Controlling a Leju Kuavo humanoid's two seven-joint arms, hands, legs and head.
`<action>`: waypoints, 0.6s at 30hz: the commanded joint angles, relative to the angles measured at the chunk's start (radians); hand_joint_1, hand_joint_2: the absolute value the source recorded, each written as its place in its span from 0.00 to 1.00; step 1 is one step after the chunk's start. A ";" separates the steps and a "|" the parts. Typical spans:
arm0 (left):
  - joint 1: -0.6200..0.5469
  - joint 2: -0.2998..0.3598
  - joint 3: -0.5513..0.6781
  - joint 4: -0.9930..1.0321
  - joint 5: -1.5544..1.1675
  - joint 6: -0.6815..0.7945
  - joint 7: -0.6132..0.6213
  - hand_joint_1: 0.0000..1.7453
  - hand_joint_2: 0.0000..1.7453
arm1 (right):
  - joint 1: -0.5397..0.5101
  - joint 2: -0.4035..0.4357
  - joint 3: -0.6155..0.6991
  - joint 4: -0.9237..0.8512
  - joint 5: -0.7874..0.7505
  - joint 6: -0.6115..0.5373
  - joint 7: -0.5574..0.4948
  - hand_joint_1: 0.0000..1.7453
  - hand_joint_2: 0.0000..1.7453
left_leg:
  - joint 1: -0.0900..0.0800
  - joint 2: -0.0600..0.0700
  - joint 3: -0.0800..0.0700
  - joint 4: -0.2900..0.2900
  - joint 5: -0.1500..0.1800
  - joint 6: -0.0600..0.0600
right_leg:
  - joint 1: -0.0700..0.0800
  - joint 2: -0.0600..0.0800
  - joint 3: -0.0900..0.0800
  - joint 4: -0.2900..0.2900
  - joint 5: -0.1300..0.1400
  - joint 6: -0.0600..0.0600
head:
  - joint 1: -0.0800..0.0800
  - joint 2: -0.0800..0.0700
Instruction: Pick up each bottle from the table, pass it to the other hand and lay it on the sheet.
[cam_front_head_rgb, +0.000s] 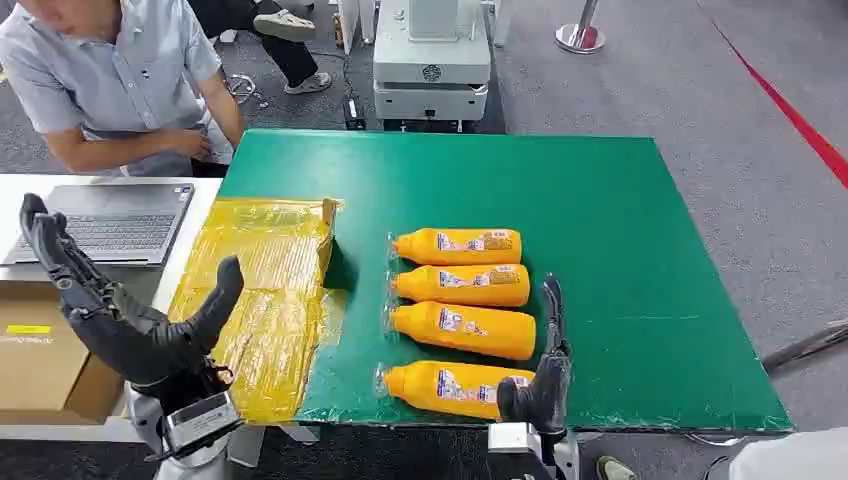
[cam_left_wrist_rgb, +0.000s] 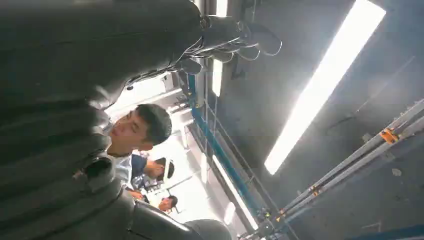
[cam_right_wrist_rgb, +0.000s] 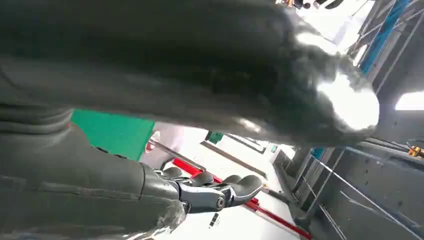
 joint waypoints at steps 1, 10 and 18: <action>-0.003 0.051 -0.001 -0.032 0.058 0.001 -0.005 0.00 1.00 | -0.035 0.001 0.012 -0.046 -0.006 -0.066 -0.005 0.00 0.00 | 0.000 0.000 0.000 0.000 0.000 0.000 | 0.000 0.000 0.000 0.000 0.000 0.000 | 0.000 0.000; 0.125 0.021 -0.134 0.131 0.141 0.001 -0.005 0.00 1.00 | 0.042 -0.004 -0.049 -0.124 -0.044 -0.049 -0.005 0.00 1.00 | 0.000 0.000 0.000 0.000 0.000 0.000 | 0.000 0.000 0.000 0.000 0.000 0.000 | 0.005 0.000; 0.144 0.075 -0.197 0.225 0.230 0.001 -0.005 0.00 1.00 | 0.044 0.008 -0.064 -0.126 -0.016 -0.057 -0.005 0.00 1.00 | 0.000 0.000 0.000 0.000 0.000 0.000 | 0.000 0.000 0.000 0.000 0.000 0.000 | 0.003 0.000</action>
